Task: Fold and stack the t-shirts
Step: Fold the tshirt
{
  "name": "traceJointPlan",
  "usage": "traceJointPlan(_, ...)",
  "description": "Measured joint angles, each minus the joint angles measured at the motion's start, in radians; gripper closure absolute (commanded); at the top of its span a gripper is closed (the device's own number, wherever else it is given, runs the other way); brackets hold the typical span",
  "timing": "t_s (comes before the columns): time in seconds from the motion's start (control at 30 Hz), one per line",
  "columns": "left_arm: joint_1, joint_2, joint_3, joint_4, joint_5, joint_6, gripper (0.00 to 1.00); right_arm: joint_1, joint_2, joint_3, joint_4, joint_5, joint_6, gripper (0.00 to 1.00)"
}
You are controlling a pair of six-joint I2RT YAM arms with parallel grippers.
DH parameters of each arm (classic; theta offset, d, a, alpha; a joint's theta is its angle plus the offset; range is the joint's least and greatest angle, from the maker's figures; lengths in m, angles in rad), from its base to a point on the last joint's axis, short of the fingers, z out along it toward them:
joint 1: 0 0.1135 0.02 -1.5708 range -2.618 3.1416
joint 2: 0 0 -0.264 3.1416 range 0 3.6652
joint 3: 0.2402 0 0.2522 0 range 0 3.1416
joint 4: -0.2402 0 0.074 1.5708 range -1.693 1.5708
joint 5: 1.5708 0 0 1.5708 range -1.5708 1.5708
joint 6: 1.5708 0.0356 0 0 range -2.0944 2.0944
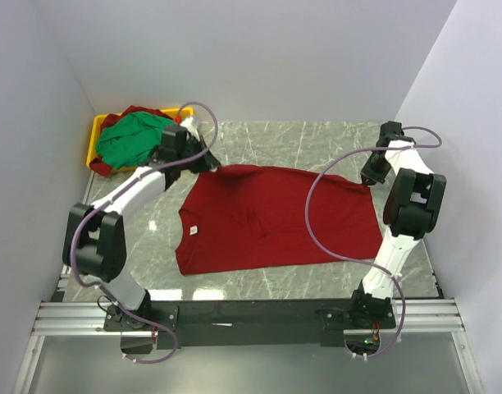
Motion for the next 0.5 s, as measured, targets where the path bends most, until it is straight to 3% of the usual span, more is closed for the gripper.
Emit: traceJointPlan(0.5,-0.099,-0.373,-0.292,-0.067,-0.138,-0.039,1.00,0.000,-0.140,-0.171,0.038,0.066,0.001,1.00)
